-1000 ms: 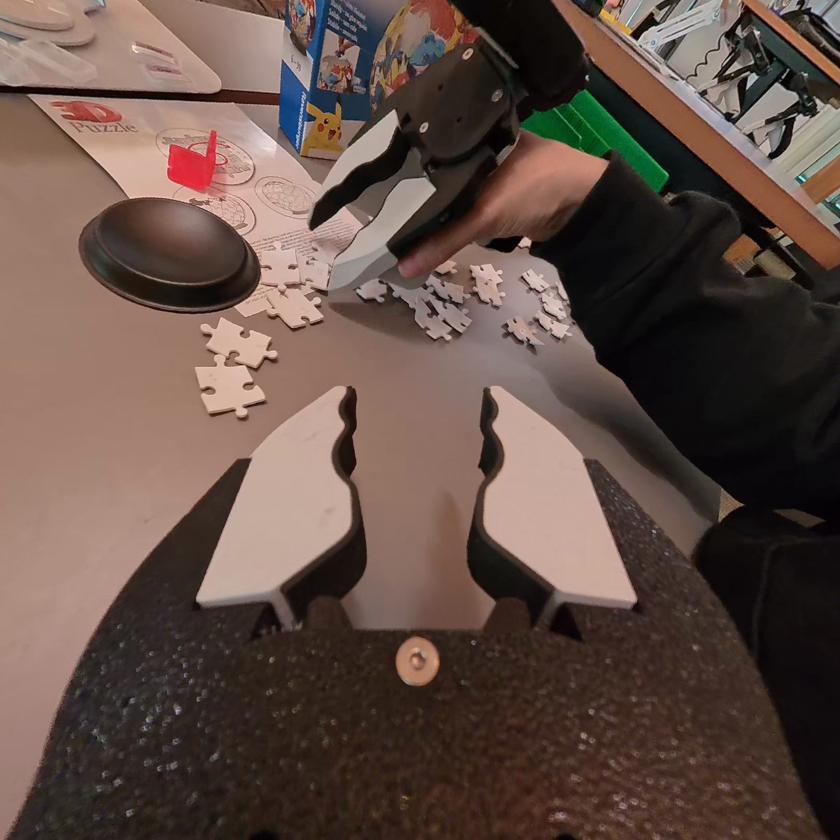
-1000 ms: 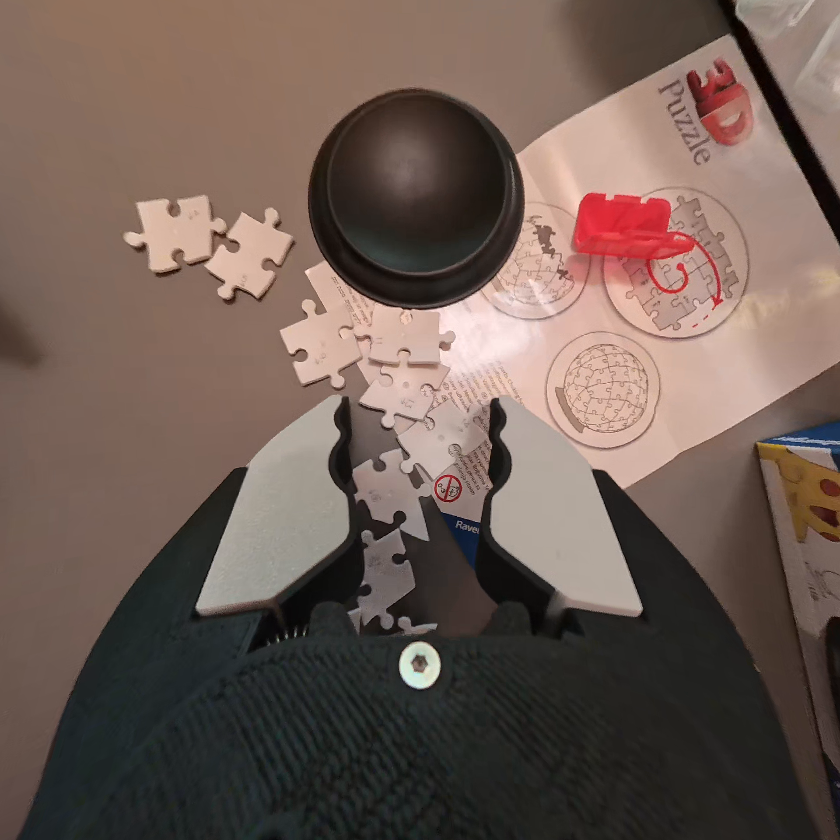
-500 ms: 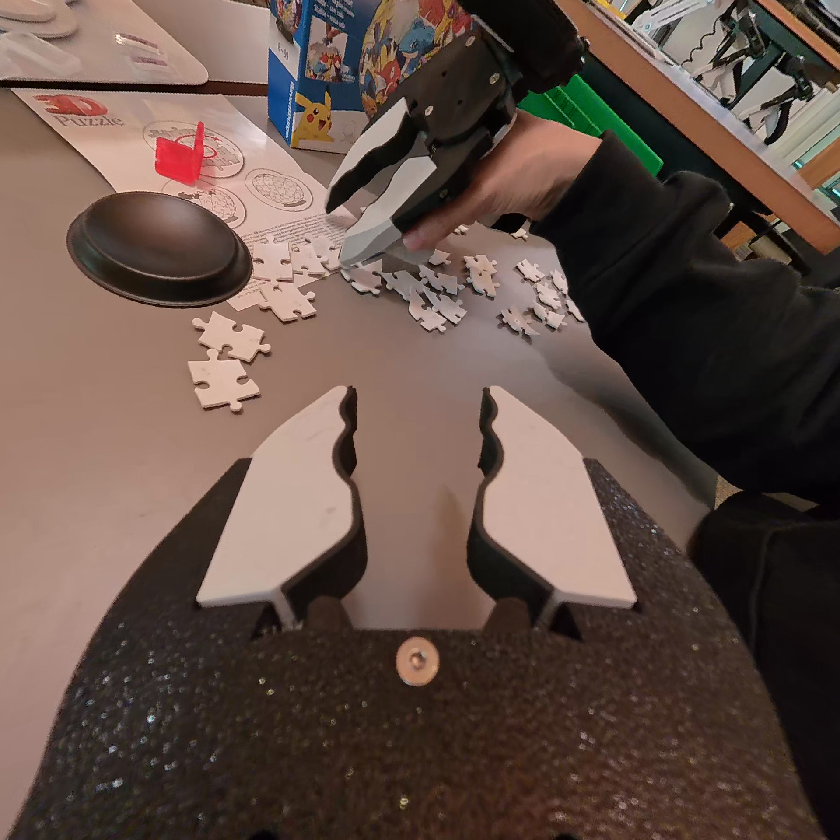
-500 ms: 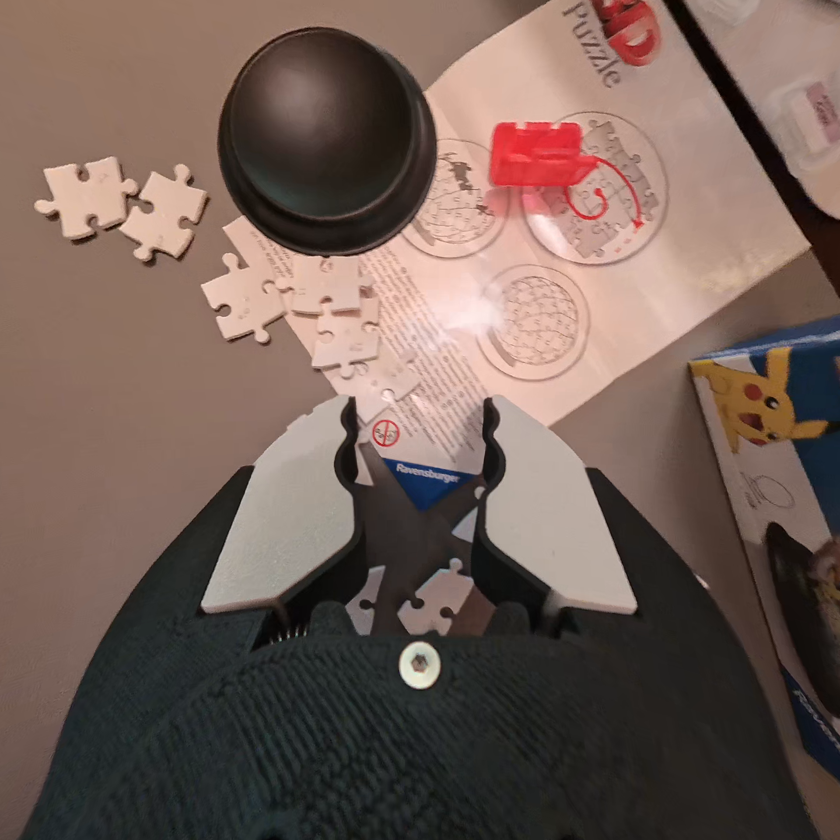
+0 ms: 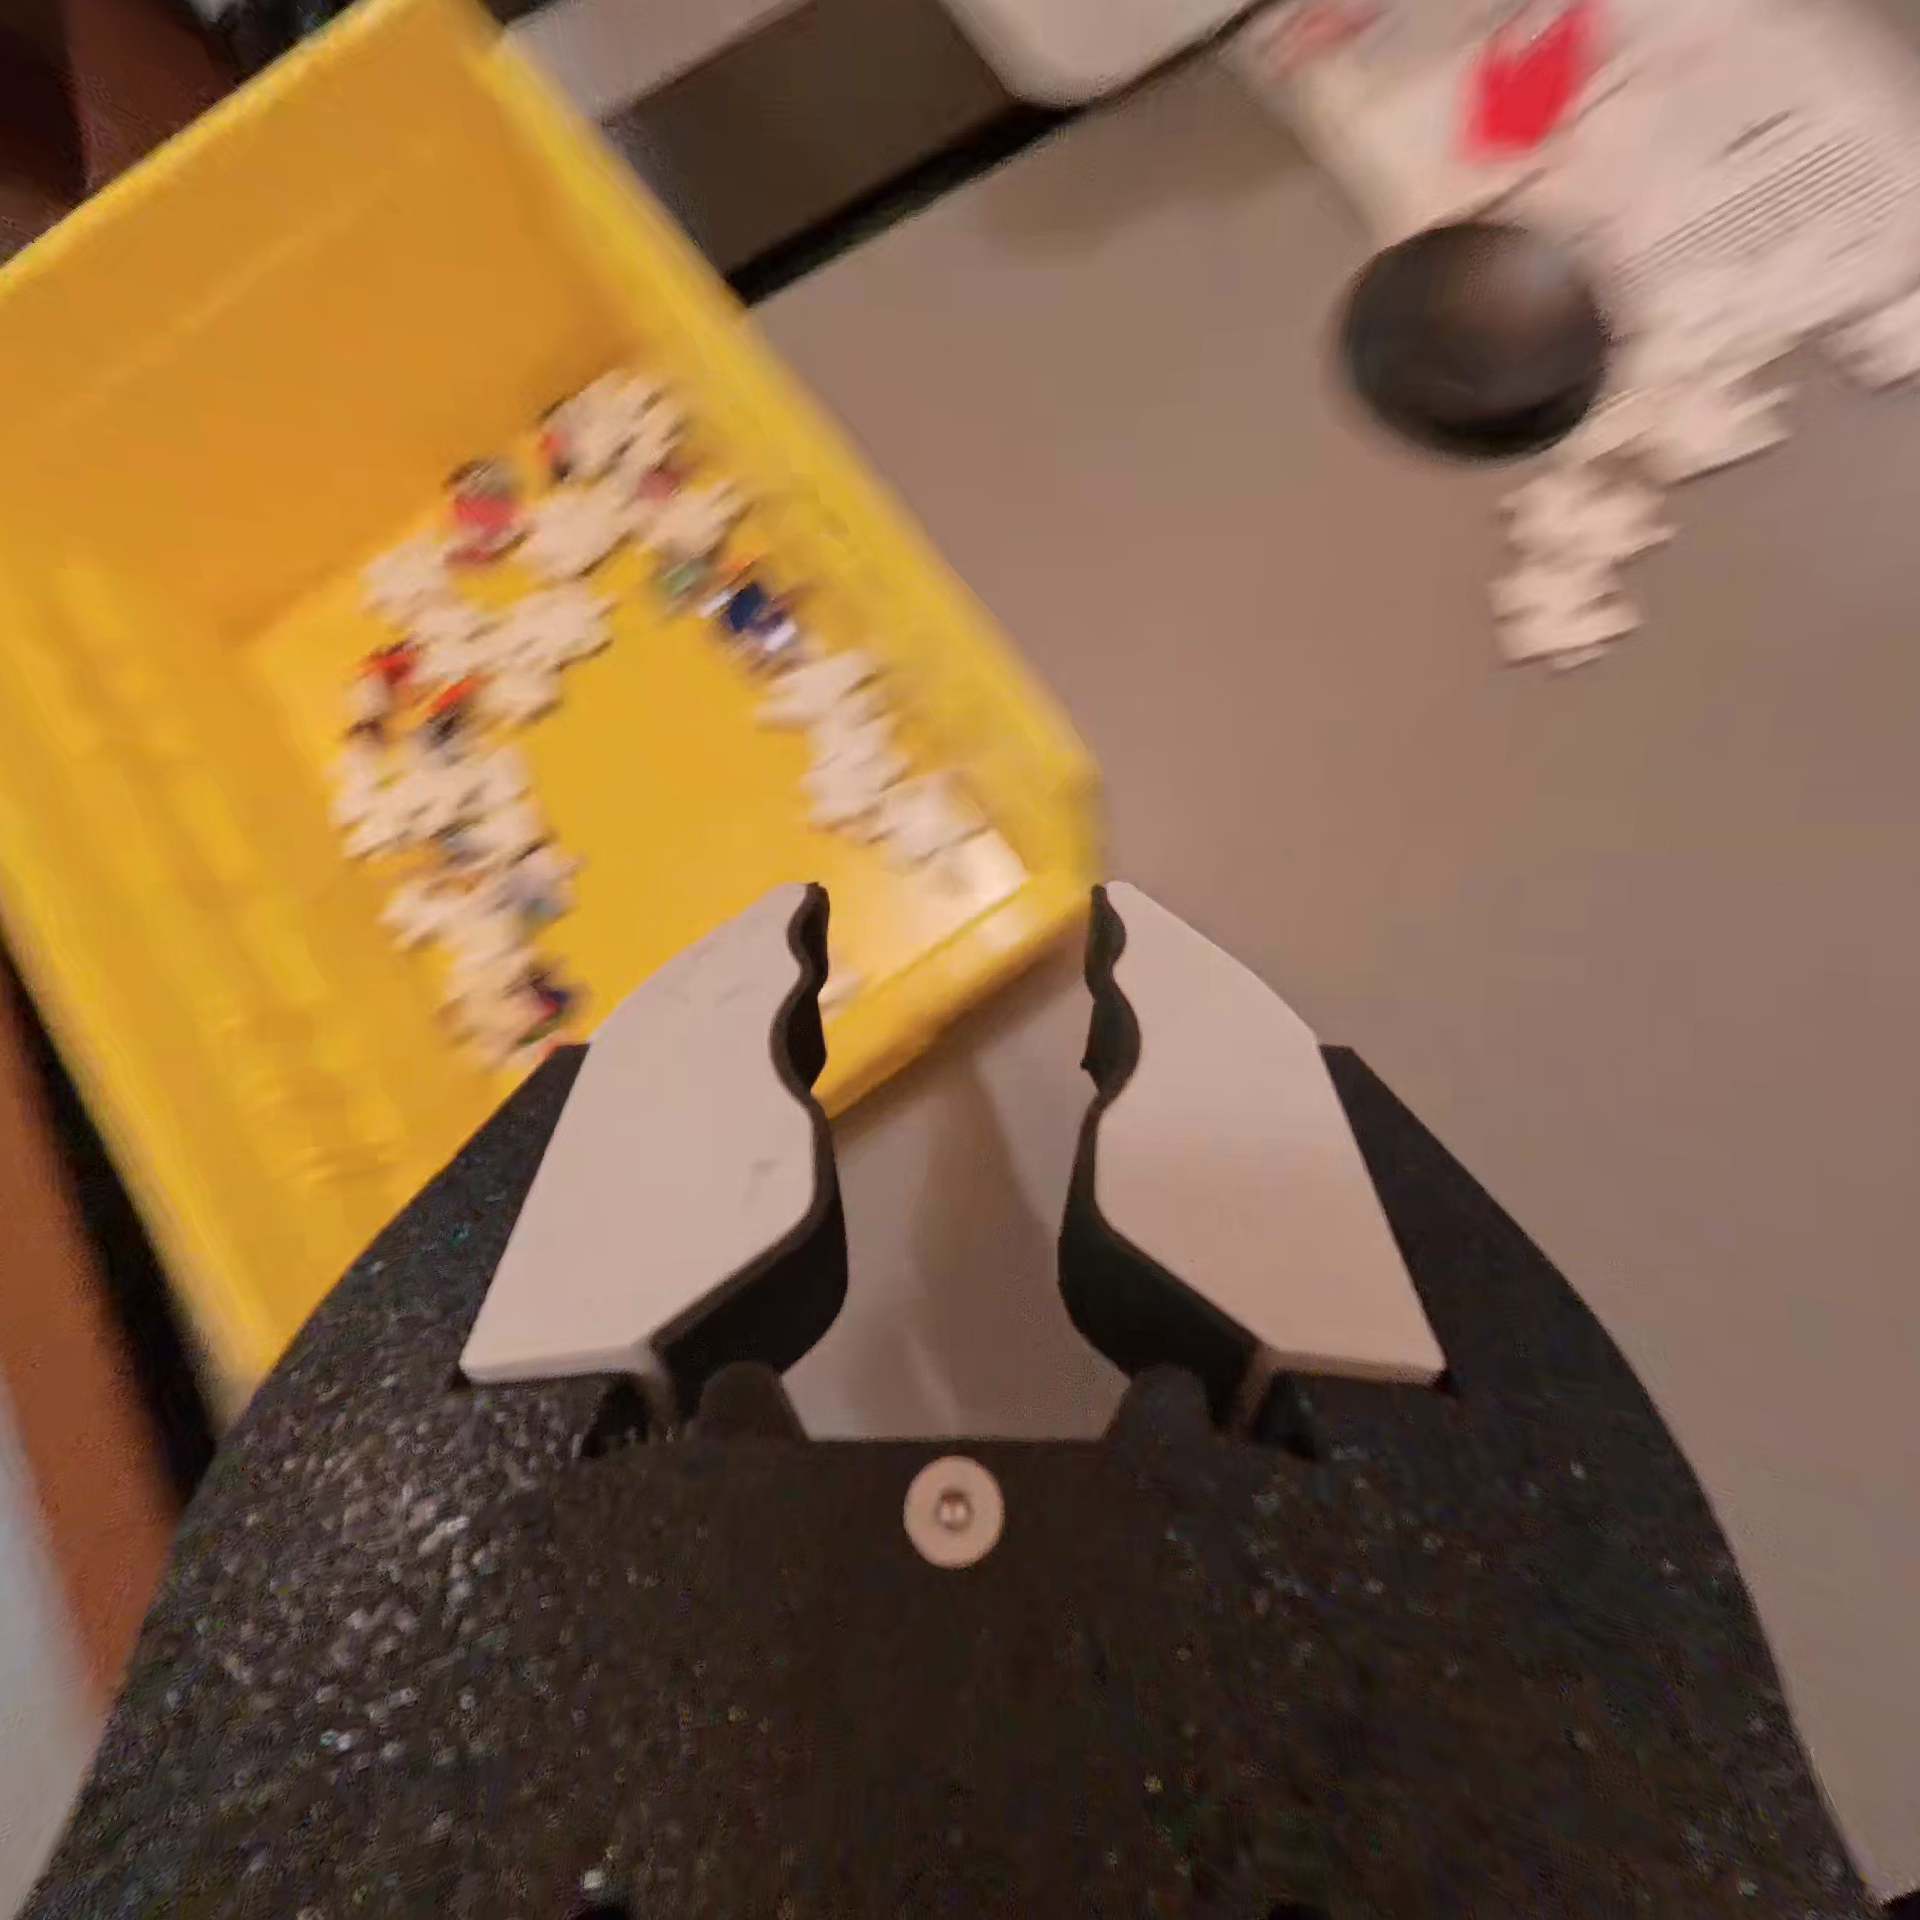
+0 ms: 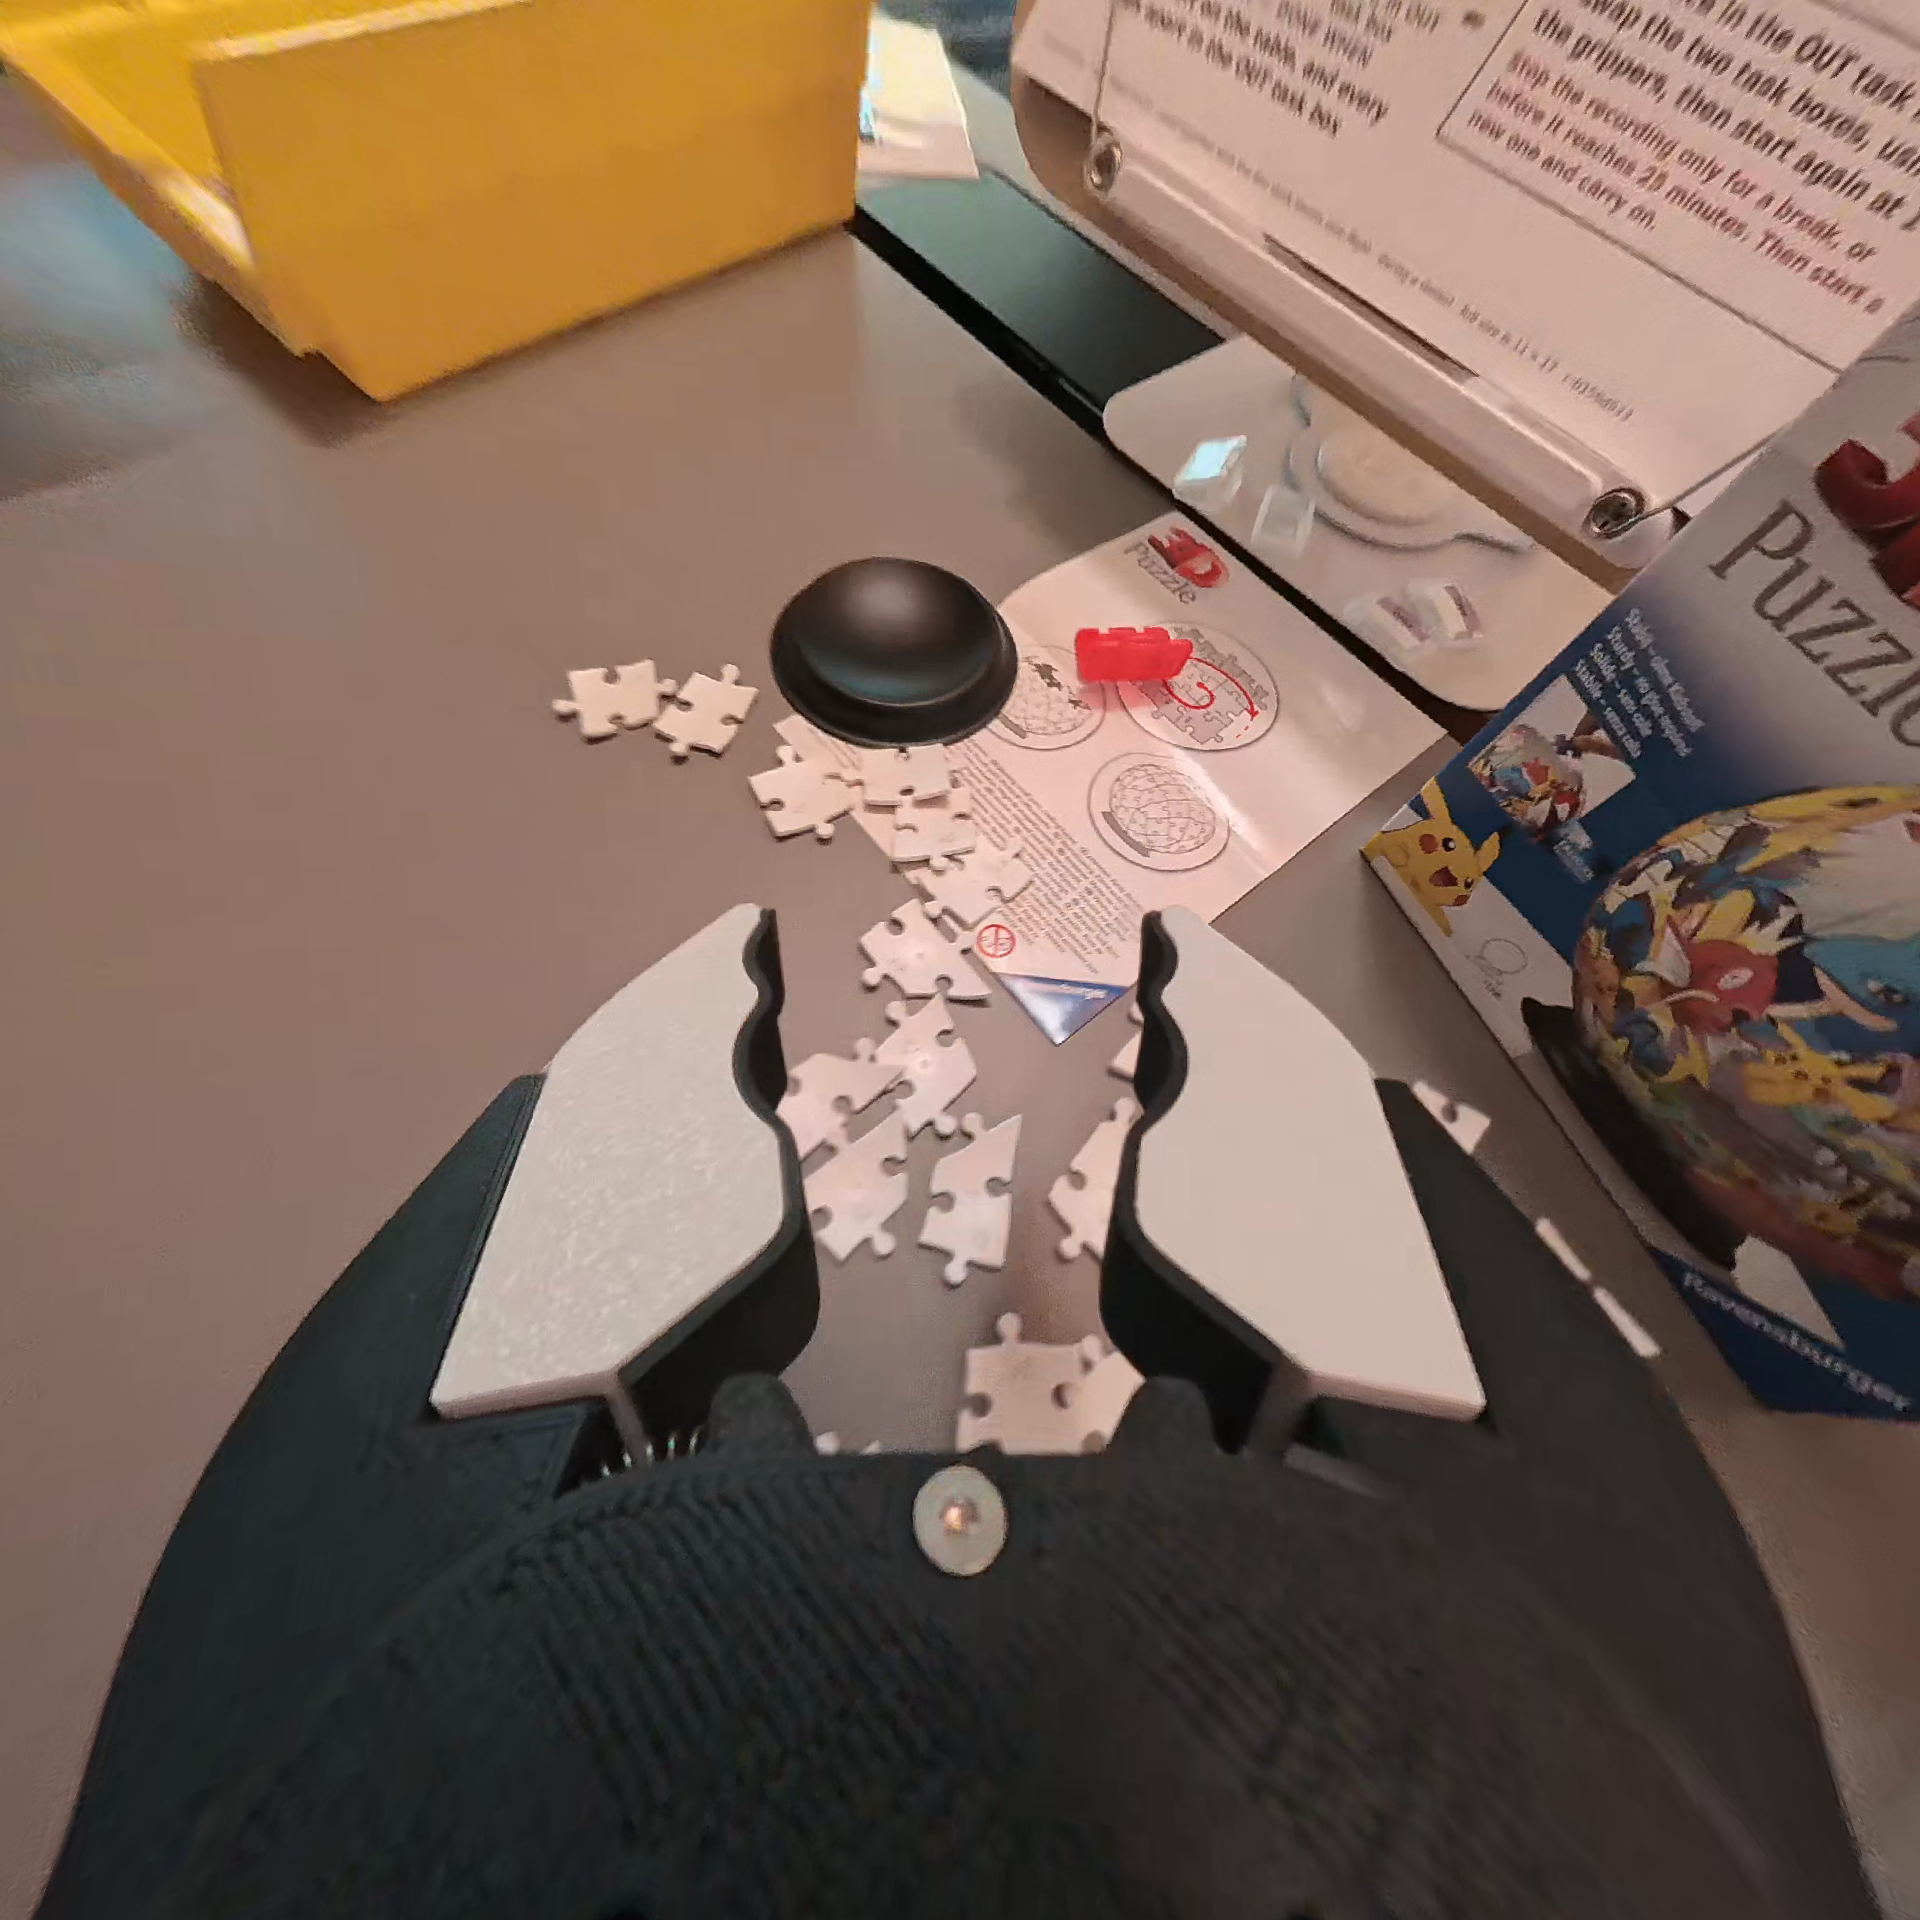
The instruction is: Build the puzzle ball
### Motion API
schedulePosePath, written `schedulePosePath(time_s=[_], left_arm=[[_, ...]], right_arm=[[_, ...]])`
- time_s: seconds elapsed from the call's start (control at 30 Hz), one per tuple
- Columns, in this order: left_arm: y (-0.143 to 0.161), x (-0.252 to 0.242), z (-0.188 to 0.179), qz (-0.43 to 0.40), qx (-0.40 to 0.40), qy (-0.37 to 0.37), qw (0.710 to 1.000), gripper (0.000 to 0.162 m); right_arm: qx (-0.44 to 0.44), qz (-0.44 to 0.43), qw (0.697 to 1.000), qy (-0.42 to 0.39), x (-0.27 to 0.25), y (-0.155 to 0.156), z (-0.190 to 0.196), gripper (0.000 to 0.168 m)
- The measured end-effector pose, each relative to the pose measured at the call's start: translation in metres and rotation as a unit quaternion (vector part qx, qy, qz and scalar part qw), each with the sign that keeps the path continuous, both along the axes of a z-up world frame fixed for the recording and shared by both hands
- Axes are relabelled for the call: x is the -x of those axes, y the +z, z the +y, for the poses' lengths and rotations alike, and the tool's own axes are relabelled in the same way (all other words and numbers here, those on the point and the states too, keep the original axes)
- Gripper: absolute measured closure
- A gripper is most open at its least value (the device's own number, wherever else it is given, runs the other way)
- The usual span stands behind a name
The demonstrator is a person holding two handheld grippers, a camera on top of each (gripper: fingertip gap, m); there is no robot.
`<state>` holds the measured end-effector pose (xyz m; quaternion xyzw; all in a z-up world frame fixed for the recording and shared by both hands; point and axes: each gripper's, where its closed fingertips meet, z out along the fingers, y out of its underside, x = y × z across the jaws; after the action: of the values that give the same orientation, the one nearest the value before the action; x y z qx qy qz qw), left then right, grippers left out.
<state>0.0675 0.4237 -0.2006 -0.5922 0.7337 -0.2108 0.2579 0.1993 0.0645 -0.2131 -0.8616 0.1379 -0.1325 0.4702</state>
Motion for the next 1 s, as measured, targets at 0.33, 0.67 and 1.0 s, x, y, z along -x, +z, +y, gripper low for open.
schedulePosePath(time_s=[0.33,0.67,1.0], left_arm=[[-0.065,0.000,0.076,0.359,0.005,-0.041,0.932,0.112],[-0.097,0.019,0.101,0.512,-0.018,0.076,0.856,0.104],[-0.111,0.006,0.094,0.480,0.016,0.099,0.872,0.121]], right_arm=[[0.000,-0.020,1.000,0.000,0.049,-0.003,-0.038,0.099],[-0.014,-0.007,1.000,-0.021,0.056,-0.010,-0.065,0.098],[-0.013,-0.014,1.000,-0.022,0.052,-0.014,-0.065,0.098]])
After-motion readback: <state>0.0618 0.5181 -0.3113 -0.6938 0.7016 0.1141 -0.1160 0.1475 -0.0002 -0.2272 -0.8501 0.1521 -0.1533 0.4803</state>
